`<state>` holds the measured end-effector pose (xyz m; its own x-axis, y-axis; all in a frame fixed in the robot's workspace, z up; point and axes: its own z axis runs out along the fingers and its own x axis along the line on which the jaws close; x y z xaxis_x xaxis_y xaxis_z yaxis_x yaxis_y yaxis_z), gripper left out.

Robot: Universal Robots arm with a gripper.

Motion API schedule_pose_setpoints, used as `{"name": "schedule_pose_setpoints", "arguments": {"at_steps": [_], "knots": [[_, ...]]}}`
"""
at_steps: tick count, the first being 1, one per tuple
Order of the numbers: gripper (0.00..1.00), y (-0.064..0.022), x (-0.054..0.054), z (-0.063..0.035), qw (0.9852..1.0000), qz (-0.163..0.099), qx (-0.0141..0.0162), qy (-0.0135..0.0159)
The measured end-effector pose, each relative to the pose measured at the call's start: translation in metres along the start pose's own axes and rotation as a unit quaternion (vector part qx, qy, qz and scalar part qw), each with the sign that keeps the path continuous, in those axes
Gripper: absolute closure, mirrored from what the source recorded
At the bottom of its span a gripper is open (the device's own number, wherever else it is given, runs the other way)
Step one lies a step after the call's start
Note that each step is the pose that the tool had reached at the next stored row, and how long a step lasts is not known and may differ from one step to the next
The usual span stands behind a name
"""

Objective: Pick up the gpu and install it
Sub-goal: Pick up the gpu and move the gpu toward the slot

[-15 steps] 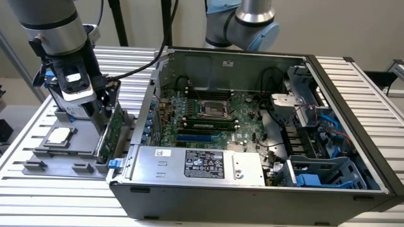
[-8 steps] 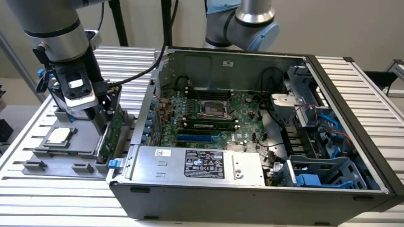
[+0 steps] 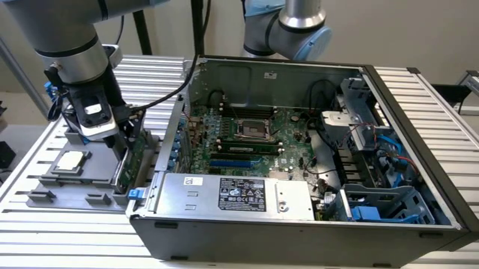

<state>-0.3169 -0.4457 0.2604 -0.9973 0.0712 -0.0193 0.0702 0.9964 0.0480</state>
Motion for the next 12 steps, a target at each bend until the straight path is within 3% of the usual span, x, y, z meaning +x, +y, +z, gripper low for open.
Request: {"name": "schedule_pose_setpoints", "arguments": {"at_steps": [12], "knots": [[0.52,-0.0036,-0.003,0.0206,1.0000,0.000,0.0000,0.0000]]}}
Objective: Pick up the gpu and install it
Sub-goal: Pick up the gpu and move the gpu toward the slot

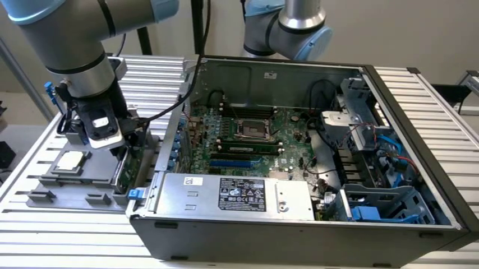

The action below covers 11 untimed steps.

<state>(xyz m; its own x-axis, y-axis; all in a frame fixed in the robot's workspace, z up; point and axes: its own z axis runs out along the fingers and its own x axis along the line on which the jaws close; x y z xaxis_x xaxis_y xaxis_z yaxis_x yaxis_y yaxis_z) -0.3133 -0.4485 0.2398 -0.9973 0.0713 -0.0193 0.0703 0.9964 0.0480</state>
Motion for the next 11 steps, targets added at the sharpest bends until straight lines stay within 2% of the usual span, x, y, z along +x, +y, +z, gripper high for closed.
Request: {"name": "schedule_pose_setpoints", "arguments": {"at_steps": [11], "knots": [[0.52,-0.0014,-0.0003,0.0050,1.0000,0.000,0.0000,0.0000]]}}
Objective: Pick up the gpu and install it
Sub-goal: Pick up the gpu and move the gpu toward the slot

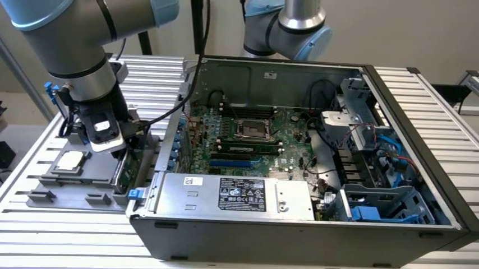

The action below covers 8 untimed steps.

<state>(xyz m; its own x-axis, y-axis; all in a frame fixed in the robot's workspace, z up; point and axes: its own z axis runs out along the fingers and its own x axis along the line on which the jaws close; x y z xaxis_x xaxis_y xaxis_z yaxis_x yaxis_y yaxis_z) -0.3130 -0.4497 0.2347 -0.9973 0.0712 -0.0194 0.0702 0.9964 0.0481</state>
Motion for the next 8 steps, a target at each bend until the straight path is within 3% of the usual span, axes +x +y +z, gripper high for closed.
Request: {"name": "schedule_pose_setpoints", "arguments": {"at_steps": [8], "knots": [[0.52,-0.0012,-0.0006,0.0018,1.0000,0.001,0.0000,0.0000]]}}
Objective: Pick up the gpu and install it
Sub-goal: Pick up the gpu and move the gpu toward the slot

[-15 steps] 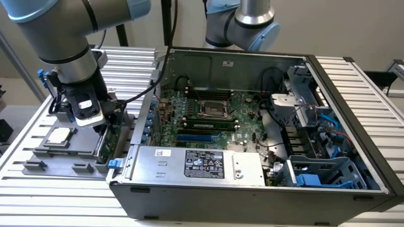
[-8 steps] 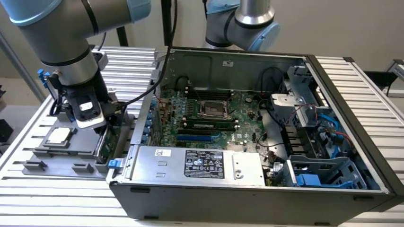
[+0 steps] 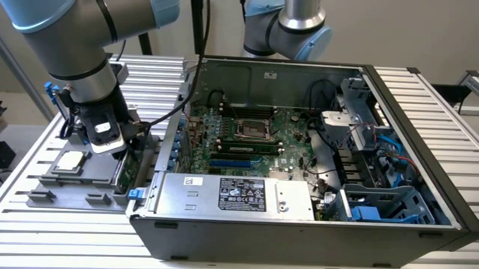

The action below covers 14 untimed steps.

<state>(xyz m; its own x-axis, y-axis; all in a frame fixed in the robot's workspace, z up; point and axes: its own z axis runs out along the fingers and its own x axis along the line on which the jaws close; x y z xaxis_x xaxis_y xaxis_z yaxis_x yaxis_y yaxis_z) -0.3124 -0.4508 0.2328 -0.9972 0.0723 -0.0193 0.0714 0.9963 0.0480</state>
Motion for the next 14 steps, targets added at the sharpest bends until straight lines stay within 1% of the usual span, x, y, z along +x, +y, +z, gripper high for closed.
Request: {"name": "schedule_pose_setpoints", "arguments": {"at_steps": [4,6,7,10,11,14], "knots": [[0.52,0.0000,-0.0006,0.0005,1.0000,0.000,-0.0001,-0.0001],[0.54,0.0000,-0.0008,0.0005,1.0000,0.000,-0.0001,-0.0001],[0.61,0.0000,-0.0010,0.0005,1.0000,0.000,0.0000,-0.0001],[0.63,0.0000,-0.0011,0.0005,1.0000,0.000,0.0000,-0.0001],[0.70,0.0000,-0.0011,0.0004,1.0000,0.000,0.0001,0.0000],[0.71,0.0000,-0.0011,0.0004,1.0000,0.000,0.0000,0.0000]]}}
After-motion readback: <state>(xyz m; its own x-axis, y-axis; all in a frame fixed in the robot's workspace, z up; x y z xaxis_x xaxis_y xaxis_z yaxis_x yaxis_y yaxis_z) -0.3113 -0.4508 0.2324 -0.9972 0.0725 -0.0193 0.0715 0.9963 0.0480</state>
